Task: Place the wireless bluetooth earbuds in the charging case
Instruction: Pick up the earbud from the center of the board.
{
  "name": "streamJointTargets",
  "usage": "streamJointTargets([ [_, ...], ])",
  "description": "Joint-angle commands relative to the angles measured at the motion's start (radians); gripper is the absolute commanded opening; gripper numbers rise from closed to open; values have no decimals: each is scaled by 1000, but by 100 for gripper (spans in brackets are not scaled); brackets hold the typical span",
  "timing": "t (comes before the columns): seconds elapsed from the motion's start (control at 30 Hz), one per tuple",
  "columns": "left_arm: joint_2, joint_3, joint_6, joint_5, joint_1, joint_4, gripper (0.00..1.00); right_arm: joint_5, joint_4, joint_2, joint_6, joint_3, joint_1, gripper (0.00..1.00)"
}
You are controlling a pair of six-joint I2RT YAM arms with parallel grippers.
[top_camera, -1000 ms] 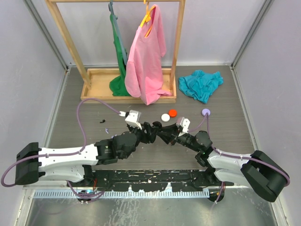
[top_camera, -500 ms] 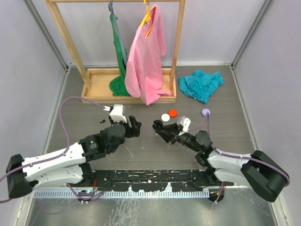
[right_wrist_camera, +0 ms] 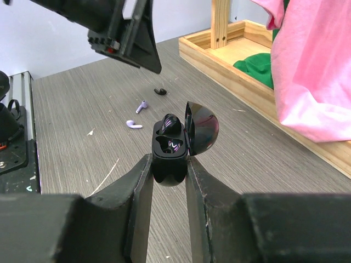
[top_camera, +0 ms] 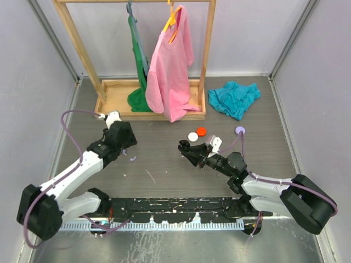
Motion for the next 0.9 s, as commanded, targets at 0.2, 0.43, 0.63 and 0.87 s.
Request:
streamJointTargets([
  [0.2,289,92,139,230,253,43,61,15,53,0,5,16,-1,1],
  [0.43,440,171,193,296,332,78,62,17,50,3,4,17,-1,1],
  [0.63,534,219,224,310,360,81,62,20,46,4,2,18,-1,1],
  [0.87,572,237,190,340,367,-19,58,22,45,6,0,18,-1,1],
])
